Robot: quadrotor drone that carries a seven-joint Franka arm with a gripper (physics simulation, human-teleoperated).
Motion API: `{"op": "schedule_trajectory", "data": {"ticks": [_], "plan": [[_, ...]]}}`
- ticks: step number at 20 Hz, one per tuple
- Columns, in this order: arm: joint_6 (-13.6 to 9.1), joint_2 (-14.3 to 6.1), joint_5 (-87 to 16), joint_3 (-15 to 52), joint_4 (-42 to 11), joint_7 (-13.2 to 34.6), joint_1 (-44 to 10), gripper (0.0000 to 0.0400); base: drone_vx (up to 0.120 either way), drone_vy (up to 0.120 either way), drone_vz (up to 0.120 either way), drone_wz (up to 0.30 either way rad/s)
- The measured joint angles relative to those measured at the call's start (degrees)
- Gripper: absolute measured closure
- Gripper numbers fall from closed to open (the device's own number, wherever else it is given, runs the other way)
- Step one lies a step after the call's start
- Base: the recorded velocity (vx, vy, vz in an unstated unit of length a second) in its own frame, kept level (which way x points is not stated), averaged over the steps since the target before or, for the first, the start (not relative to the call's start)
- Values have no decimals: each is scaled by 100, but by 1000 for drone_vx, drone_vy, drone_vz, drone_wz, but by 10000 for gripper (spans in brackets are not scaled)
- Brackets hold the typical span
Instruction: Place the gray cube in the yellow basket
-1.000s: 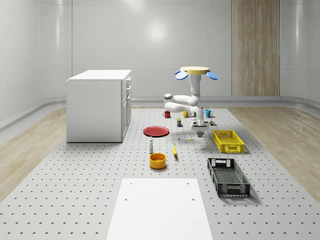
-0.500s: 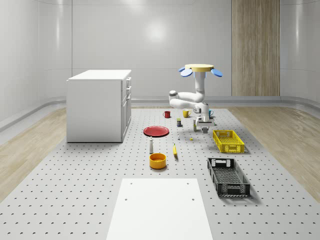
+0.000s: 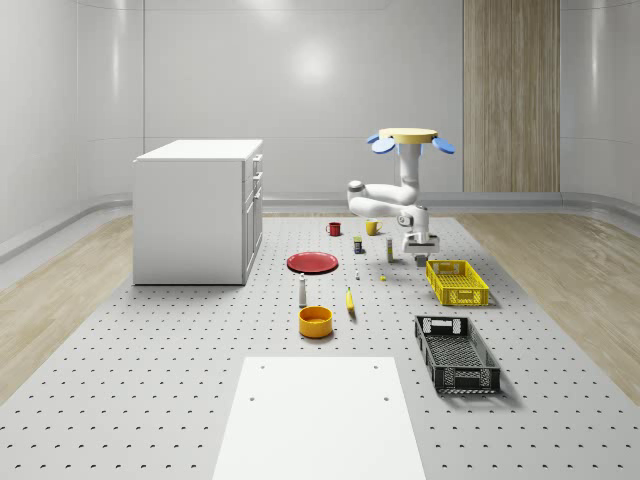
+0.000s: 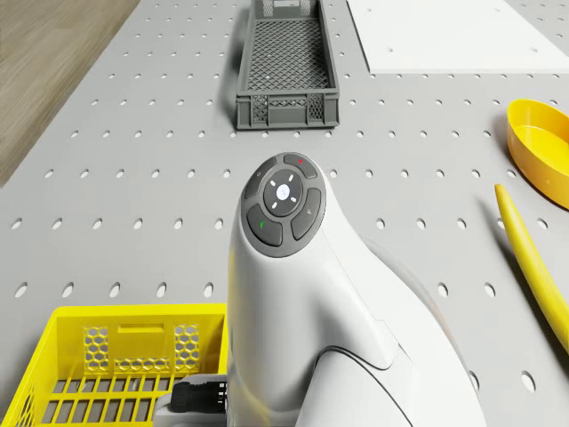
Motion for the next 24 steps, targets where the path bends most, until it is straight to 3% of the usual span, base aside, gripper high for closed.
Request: {"op": "schedule_trajectory", "data": {"ticks": [3,19,24], "plan": [[12,-13,5,2,0,2,-3,149,-107,120,0,0],[65,-70,29,8,3,12,-17,149,0,120,-25,0],[79,-85,35,9,4,15,-20,149,0,120,-88,0]]}}
